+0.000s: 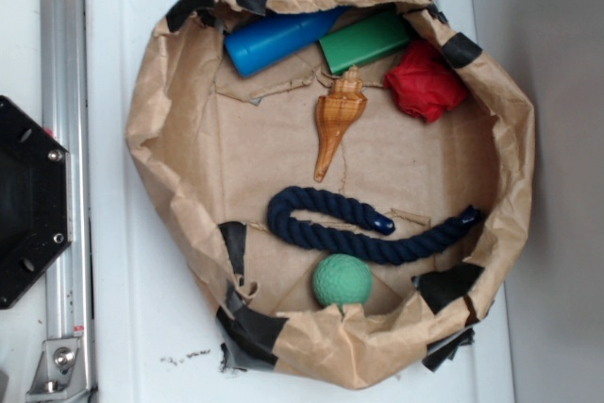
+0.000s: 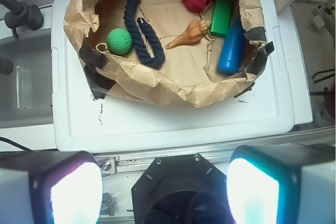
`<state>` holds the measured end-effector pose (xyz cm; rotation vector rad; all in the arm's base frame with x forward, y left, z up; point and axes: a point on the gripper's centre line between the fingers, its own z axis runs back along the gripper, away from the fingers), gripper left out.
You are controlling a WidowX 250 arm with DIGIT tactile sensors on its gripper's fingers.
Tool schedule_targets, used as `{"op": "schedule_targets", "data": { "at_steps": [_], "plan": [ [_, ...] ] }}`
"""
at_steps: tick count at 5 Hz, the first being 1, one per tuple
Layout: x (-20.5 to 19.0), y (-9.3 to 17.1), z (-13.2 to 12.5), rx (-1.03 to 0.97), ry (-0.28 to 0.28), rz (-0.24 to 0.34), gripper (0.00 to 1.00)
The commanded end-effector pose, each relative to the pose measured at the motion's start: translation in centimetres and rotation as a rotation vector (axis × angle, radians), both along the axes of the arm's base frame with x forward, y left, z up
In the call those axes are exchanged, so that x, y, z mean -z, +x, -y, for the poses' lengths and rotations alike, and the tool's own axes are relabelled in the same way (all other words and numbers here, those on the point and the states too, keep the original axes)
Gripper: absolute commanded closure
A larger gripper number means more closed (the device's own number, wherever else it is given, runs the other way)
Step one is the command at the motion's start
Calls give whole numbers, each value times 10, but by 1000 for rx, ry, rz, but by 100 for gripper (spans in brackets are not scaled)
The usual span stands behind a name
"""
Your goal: Grab the shell.
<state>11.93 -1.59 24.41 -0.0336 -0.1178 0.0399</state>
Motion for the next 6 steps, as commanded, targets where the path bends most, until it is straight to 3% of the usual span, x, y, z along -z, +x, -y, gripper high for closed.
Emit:
{"op": "schedule_targets", "data": {
  "at_steps": [1, 2, 3, 5, 6],
  "plan": [
    [0, 0, 0, 0, 0, 0, 0],
    [39, 46, -22, -205, -25, 45, 0],
    [54, 86, -29, -384, -34, 40, 0],
    [107, 141, -46, -704, -99, 48, 0],
    [141, 147, -48, -788, -81, 1, 0]
  ]
}}
